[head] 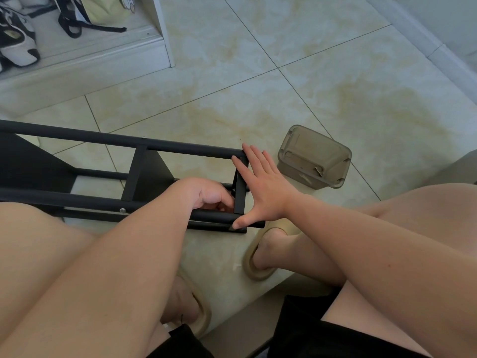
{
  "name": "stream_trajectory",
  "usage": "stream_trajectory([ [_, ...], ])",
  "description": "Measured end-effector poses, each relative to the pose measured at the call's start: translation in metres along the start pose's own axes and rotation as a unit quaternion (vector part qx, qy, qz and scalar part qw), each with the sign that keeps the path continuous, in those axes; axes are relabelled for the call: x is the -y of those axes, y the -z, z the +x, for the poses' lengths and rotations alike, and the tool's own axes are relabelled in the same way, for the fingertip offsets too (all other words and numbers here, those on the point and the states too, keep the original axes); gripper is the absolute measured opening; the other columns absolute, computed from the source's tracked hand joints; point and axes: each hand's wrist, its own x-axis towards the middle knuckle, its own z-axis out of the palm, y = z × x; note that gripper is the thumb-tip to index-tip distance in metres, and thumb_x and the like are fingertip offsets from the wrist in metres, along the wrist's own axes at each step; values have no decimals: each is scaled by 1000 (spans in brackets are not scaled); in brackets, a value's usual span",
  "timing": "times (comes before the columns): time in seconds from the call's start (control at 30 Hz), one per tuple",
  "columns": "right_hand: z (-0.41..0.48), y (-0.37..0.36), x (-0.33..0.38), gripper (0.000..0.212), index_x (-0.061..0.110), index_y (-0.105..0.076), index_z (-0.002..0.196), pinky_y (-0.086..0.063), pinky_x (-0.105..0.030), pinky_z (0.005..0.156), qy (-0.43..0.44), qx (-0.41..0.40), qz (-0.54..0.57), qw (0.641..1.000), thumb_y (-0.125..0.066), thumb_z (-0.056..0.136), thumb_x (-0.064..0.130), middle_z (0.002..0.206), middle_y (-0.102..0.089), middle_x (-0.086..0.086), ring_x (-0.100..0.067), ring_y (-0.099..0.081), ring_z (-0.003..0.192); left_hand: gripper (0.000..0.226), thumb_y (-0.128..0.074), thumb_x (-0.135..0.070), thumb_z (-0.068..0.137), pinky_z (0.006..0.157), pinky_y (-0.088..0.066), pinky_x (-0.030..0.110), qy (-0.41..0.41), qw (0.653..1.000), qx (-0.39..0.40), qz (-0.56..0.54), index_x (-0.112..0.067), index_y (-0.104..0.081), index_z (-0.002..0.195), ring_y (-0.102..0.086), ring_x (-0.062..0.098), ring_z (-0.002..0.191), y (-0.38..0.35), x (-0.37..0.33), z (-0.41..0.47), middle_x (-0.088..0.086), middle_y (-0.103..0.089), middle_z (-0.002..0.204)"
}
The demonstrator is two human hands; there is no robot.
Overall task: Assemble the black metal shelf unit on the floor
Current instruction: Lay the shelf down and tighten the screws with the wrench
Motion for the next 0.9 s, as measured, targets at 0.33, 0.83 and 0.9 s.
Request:
stream_trajectory([
  [0.33,-1,1,0,151,12,7,162,20,-43,122,1,-1,1,1000,-61,56,95,164,25,-19,-31,26,152,26,-58,-4,90,87,-51,33,7,995,41,-91,-4,-72,112,-65,25,92,2,3,2,11,-71,101],
  [0.83,0,-1,0,151,12,4,162,23,-40,119,1,-11,7,1000,-62,54,95,165,23,-19,-31,24,153,13,-59,-4,90,57,-41,24,-8,1000,7,-22,-10,-64,79,-47,16,57,0,3,3,4,-53,63],
  [0.9,0,-1,-1,151,12,4,162,23,-40,120,1,-12,6,1000,-62,54,95,165,23,-19,-31,24,153,15,-57,-1,90,59,-42,24,-13,999,16,-33,-10,-65,79,-48,16,59,-1,3,3,5,-54,66],
])
